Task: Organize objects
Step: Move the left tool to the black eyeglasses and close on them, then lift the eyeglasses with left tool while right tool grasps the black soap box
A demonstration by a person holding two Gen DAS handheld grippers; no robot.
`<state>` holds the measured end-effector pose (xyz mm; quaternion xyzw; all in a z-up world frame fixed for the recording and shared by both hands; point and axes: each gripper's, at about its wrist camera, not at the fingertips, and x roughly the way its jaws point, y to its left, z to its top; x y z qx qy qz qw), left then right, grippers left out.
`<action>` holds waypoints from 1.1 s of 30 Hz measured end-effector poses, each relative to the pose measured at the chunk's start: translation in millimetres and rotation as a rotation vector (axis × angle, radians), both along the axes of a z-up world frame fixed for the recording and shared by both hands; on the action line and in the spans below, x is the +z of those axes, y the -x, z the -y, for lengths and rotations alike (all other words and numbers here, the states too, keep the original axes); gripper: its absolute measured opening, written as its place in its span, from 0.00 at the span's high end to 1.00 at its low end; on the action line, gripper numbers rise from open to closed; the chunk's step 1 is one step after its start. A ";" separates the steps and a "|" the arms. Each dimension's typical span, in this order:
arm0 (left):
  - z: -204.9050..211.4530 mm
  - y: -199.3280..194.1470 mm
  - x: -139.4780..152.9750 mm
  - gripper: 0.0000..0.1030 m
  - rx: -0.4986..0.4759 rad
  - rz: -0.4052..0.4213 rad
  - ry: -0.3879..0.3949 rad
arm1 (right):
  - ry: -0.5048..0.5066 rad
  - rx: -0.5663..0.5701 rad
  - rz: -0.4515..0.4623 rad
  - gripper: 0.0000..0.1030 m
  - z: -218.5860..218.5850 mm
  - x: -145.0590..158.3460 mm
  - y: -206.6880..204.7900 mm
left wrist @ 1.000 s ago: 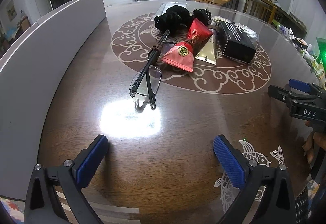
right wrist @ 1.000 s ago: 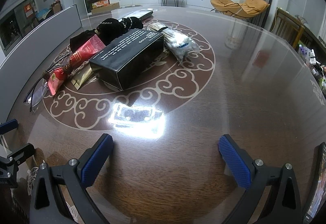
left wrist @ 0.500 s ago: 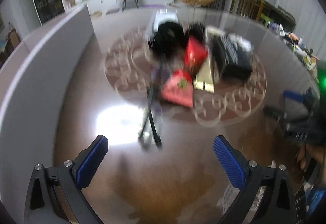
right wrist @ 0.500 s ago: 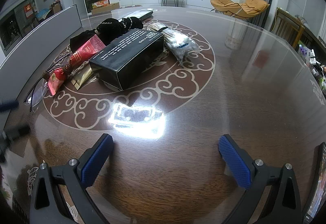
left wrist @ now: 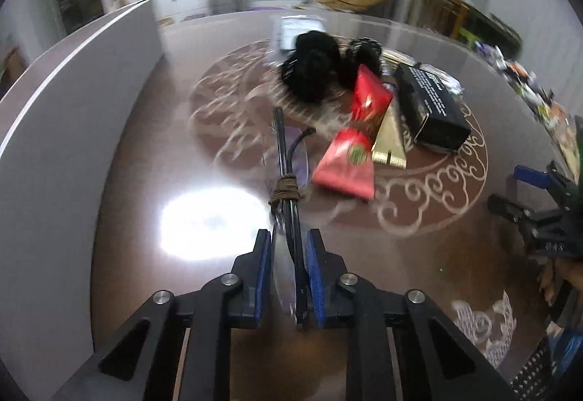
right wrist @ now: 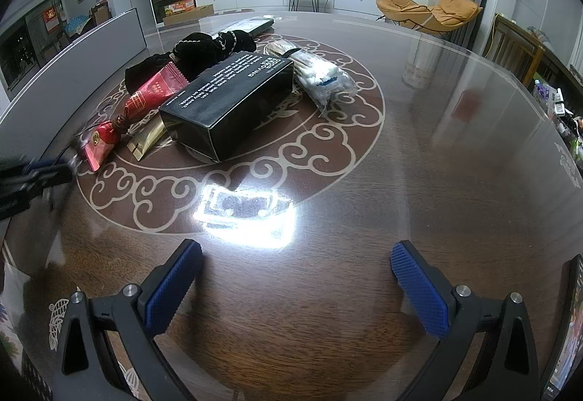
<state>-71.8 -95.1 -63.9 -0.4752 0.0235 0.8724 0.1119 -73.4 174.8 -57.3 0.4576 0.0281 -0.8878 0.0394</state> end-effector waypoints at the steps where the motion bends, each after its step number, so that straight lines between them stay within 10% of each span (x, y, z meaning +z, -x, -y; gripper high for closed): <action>1: 3.9 -8.9 0.4 0.81 0.021 0.000 -0.007 | 0.000 0.000 0.000 0.00 0.2 0.0 0.2; 4: 12.4 -33.6 -0.1 0.80 0.083 -0.019 0.003 | 0.000 0.000 0.000 0.00 0.0 0.0 0.1; 8: 11.0 -27.5 2.2 0.33 0.080 -0.037 0.022 | 0.000 0.000 0.000 0.00 0.1 0.0 0.2; 10: 6.2 -16.5 4.0 0.30 0.068 -0.056 0.028 | 0.000 0.000 0.000 0.00 0.0 0.0 0.2; 12: -1.3 -2.7 3.2 0.39 0.040 -0.049 0.032 | 0.000 0.000 0.000 0.00 0.1 -0.1 0.2; 14: -6.3 5.3 -0.5 0.77 0.026 -0.034 0.047 | 0.000 0.000 0.000 0.00 0.1 -0.1 0.3; 18: -0.6 1.5 -1.2 0.79 0.061 -0.070 0.021 | 0.023 0.011 0.080 0.00 -1.2 4.1 10.9; 22: 7.4 -14.4 -3.9 0.86 0.093 -0.088 -0.002 | 0.294 -0.029 0.087 0.00 -3.9 43.4 43.3; 27: 7.8 -30.4 -4.8 0.87 0.104 -0.099 0.001 | 0.242 -0.040 0.186 0.02 48.5 44.5 124.7; 30: 9.8 -41.6 -2.8 0.89 0.103 -0.105 -0.015 | 0.111 -0.065 0.230 0.36 60.5 26.2 143.7; 33: 16.5 -54.1 2.9 0.89 0.097 -0.124 -0.057 | 0.216 -0.041 0.221 0.43 38.7 30.5 122.4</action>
